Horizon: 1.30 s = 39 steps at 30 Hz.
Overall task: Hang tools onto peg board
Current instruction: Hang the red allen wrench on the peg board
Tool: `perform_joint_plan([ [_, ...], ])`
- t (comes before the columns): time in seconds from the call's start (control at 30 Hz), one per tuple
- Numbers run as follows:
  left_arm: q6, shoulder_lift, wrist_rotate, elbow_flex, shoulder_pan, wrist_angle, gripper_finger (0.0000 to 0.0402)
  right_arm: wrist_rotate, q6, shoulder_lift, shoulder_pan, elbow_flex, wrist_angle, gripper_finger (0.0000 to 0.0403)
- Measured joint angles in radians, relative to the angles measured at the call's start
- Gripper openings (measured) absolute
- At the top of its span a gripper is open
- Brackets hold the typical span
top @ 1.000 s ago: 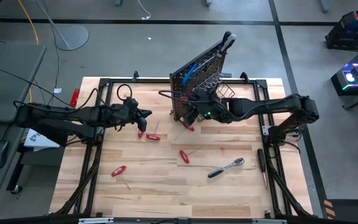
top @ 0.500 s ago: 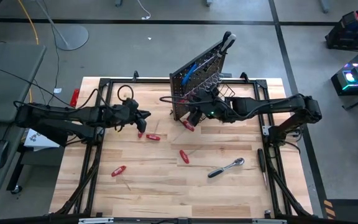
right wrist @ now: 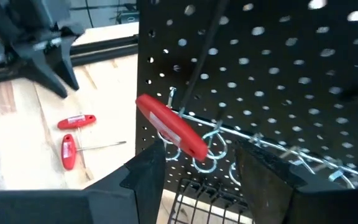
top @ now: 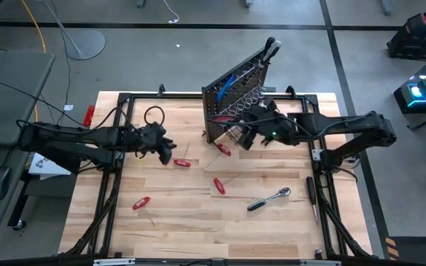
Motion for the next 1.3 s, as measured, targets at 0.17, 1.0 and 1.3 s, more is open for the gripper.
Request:
perform_joint_plan([
  [0.17, -0.016, 0.056, 0.074, -0.001, 0.004, -0.021, 0.0168, 0.024, 0.059, -0.041, 0.022, 0.001, -0.05, 0.0185],
  [1.0, -0.121, 0.885, 0.2, 0.4, 0.139, -0.212, 0.0225, 0.114, 0.249, -0.048, 0.112, -0.003, -0.295, 0.0185],
  [1.3, -0.136, 0.943, 0.202, 0.431, 0.103, -0.243, 0.0019, 0.148, 0.248, -0.071, 0.149, -0.003, -0.33, 0.0185],
])
